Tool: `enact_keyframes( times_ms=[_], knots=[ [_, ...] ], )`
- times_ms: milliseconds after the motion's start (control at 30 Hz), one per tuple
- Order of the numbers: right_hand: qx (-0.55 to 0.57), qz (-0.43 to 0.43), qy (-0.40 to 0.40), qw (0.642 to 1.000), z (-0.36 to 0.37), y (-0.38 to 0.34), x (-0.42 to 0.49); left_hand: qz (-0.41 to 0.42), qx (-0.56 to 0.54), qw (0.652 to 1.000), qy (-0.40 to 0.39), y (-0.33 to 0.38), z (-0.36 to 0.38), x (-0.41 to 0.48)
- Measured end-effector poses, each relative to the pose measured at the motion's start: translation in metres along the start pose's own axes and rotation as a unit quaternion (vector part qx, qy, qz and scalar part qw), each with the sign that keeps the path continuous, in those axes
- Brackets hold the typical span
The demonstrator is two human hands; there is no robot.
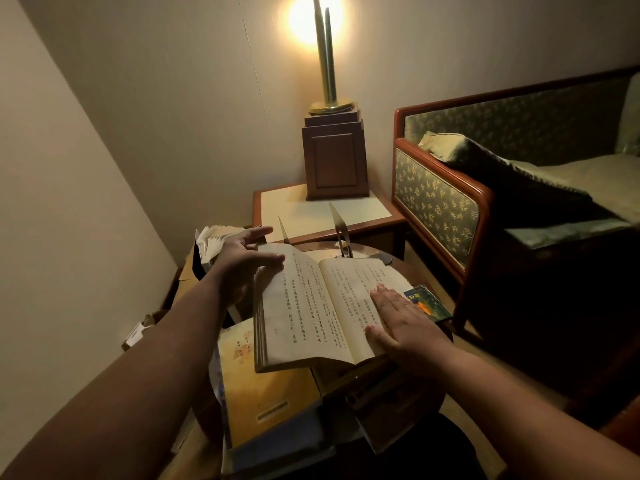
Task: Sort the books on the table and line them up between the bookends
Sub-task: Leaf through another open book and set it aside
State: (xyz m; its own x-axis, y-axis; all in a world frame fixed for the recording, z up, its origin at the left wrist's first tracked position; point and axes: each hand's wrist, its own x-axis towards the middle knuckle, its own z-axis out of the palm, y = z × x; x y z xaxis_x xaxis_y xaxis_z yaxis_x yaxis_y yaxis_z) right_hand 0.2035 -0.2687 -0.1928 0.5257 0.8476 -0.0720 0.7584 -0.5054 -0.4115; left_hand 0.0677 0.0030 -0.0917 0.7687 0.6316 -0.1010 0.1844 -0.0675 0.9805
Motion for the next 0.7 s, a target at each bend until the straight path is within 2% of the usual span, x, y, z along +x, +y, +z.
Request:
enact_keyframes(
  times_ms=[133, 333, 500, 700],
  knots=[
    [0.092, 0.000, 0.019, 0.996, -0.012, -0.002, -0.002, -0.040, -0.115, 0.993, 0.005, -0.001, 0.006, 0.000],
    [0.202, -0.073, 0.098, 0.972, -0.049, -0.024, -0.008, -0.048, -0.233, 0.971, 0.020, -0.001, 0.023, -0.006],
    [0.296, -0.114, 0.103, 0.943, -0.079, -0.051, -0.007, -0.049, -0.216, 0.975, 0.012, 0.006, 0.048, -0.019],
    [0.280, -0.126, 0.115, 0.945, -0.097, -0.060, 0.001, -0.023, -0.154, 0.984, -0.082, 0.012, 0.073, -0.030]
  ],
)
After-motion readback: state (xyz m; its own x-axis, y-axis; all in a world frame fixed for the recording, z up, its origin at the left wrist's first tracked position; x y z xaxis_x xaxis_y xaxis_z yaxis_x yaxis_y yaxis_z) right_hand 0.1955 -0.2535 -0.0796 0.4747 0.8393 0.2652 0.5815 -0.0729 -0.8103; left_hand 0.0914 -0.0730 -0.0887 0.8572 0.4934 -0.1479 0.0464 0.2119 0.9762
